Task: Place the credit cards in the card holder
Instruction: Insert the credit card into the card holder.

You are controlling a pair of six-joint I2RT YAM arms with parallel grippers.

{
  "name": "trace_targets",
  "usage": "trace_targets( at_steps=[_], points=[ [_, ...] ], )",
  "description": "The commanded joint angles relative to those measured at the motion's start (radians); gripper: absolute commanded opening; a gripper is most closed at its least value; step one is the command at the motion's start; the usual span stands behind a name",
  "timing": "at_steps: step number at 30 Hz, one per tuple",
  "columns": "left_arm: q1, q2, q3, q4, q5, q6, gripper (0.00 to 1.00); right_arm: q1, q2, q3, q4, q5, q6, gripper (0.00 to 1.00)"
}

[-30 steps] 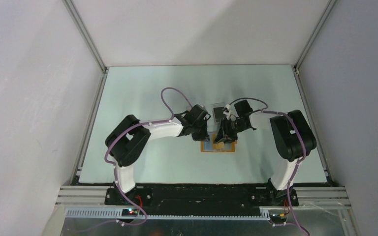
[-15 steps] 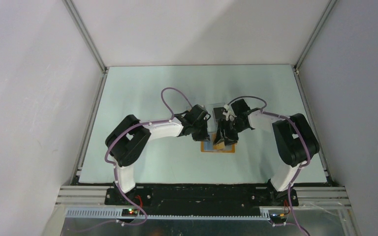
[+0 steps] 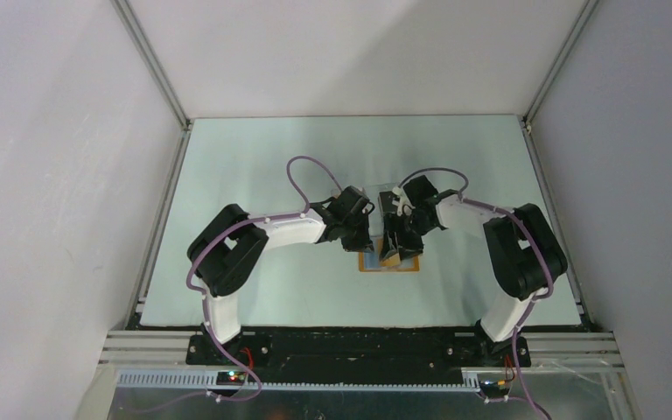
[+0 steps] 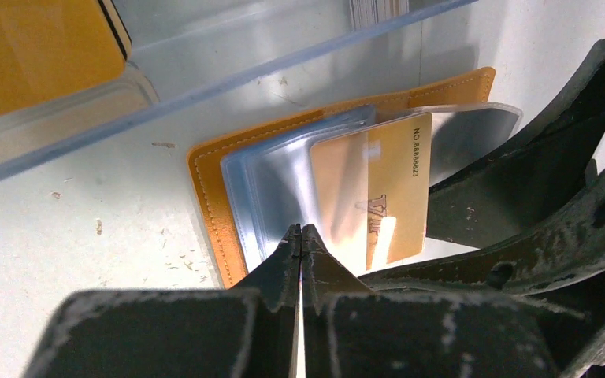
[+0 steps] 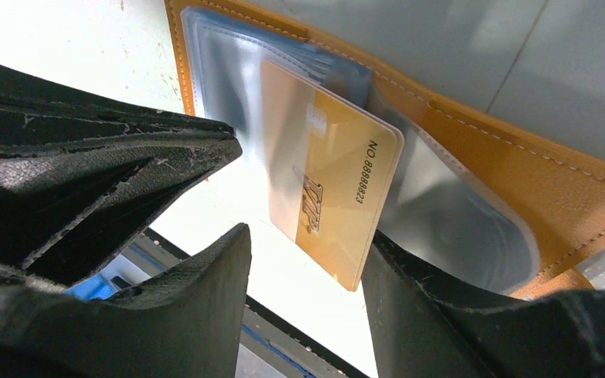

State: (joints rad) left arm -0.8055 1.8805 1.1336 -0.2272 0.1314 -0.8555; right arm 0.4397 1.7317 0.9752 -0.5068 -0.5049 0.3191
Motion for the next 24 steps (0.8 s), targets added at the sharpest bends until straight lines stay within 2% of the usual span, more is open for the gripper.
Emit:
trace_targets(
  at_steps=[1, 9, 14, 18, 24],
  points=[
    [0.011, 0.040, -0.012, -0.104, -0.060, 0.040, 0.00, 0.050, 0.055, 0.040, -0.109, 0.112, -0.069, 0.57],
    [0.010, 0.041, -0.011, -0.103, -0.057, 0.039, 0.00, 0.105, 0.052, 0.090, -0.130, 0.052, -0.108, 0.62],
    [0.010, 0.041, -0.014, -0.103, -0.058, 0.039, 0.00, 0.104, 0.044, 0.098, -0.167, 0.130, -0.115, 0.65],
    [0.010, 0.040, -0.015, -0.103, -0.061, 0.039, 0.00, 0.077, 0.021, 0.097, -0.177, 0.173, -0.097, 0.67],
    [0.009, 0.040, -0.016, -0.103, -0.061, 0.039, 0.00, 0.017, 0.011, 0.092, -0.144, 0.131, -0.068, 0.68]
  ],
)
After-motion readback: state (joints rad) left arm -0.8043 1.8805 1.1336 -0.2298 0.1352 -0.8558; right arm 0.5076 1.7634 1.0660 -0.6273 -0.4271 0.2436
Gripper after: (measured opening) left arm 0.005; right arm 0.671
